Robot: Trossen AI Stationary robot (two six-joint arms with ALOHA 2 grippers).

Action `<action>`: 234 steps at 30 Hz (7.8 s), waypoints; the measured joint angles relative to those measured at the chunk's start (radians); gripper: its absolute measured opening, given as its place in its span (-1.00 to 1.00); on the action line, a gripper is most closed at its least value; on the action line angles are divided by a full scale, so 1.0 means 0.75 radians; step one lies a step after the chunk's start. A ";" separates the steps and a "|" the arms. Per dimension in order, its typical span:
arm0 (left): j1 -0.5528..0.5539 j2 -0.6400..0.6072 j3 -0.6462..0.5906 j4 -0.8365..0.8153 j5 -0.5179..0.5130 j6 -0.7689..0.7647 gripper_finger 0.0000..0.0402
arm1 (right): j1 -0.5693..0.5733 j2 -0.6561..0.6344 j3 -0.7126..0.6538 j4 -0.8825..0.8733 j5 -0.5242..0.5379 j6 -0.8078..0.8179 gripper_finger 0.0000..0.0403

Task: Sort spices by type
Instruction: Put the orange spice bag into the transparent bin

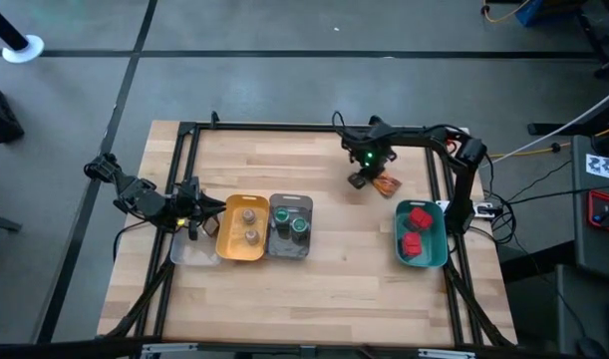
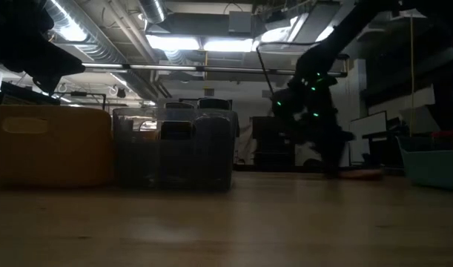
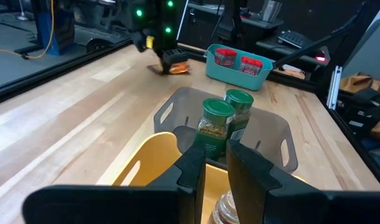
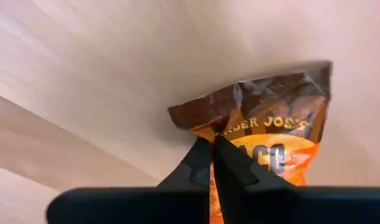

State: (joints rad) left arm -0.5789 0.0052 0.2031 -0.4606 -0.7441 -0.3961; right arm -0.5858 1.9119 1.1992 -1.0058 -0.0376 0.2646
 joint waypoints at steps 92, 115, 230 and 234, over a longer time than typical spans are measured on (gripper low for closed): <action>0.300 0.684 0.001 1.064 0.471 0.372 0.05 | 0.751 -0.009 0.225 1.868 -0.661 -0.225 -0.99; 0.348 1.024 0.001 1.422 0.565 0.389 -0.44 | 0.765 -0.008 0.225 1.898 -0.648 -0.231 -0.99; 0.204 0.059 0.128 -0.271 0.927 -0.277 -0.99 | 0.921 0.476 1.183 1.175 -0.148 0.375 -0.05; 0.204 0.059 0.128 -0.270 0.923 -0.279 -0.99 | 0.920 0.493 1.183 1.169 -0.082 0.412 -0.05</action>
State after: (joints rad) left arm -0.4259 0.0498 0.2989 -0.6628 -0.0519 -0.6056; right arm 0.1040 2.2814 2.0861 -0.1294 -0.0993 0.5735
